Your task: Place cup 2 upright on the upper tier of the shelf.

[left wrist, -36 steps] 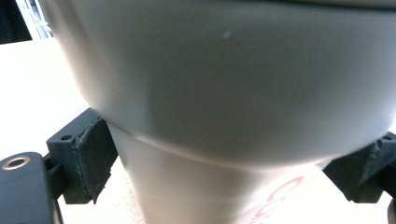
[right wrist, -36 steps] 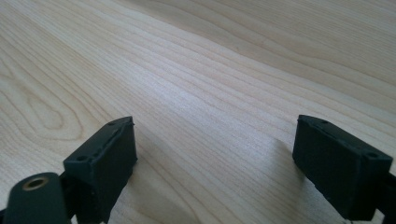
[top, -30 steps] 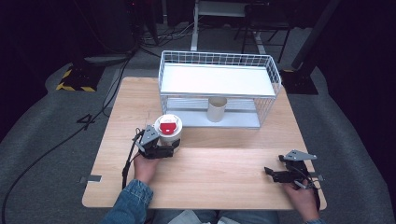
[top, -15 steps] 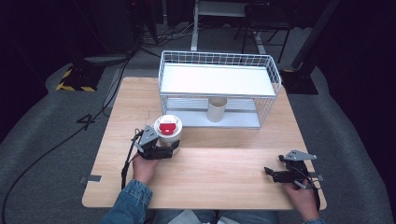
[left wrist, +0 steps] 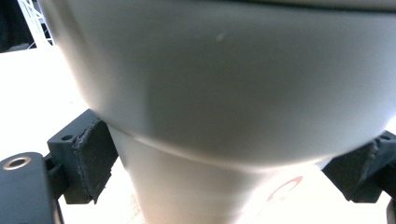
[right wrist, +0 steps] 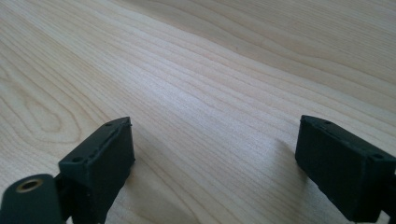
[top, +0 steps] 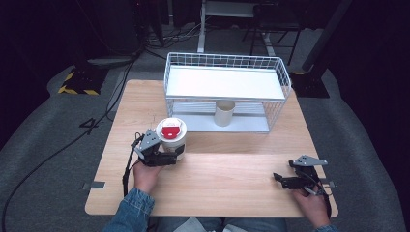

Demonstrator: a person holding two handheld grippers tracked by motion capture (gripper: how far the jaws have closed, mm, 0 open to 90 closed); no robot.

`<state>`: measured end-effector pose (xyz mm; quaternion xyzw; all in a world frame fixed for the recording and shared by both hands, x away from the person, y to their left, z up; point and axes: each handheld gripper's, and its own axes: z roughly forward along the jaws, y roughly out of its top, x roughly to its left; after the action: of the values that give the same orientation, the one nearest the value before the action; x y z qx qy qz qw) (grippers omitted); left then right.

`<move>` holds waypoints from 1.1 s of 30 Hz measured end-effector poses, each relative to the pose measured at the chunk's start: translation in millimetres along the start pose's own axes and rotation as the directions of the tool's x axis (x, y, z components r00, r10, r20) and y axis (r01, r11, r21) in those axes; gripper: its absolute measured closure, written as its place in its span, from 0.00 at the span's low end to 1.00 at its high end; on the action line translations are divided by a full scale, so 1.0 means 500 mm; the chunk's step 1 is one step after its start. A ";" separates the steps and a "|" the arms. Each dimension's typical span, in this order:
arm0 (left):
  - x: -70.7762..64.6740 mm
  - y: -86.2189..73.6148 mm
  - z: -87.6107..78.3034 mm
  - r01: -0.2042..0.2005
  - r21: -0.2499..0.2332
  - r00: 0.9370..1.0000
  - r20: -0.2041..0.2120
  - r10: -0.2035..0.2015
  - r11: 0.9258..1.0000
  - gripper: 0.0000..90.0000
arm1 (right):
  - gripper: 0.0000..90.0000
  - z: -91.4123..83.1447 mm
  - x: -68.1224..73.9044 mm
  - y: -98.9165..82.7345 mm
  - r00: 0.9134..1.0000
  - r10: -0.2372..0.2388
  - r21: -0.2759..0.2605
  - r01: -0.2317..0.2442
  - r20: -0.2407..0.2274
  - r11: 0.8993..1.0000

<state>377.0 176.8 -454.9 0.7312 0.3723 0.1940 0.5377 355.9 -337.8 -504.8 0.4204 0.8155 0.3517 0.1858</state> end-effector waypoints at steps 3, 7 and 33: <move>-0.008 0.008 -0.013 -0.001 0.005 1.000 -0.009 0.001 1.000 0.11 | 0.13 0.000 0.000 0.000 1.000 -0.001 0.000 0.001 0.000 1.000; -0.013 0.014 -0.026 0.005 0.005 1.000 -0.010 -0.005 1.000 0.11 | 0.13 0.000 0.000 0.000 1.000 -0.001 0.000 0.001 0.000 1.000; -0.051 0.112 -0.090 -0.004 -0.008 1.000 0.014 0.004 1.000 0.11 | 0.13 0.003 0.003 0.003 1.000 0.007 -0.001 -0.007 0.008 1.000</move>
<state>348.6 178.6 -384.3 0.7311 0.3661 0.1914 0.5430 356.8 -335.6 -505.0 0.4246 0.8131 0.3511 0.1879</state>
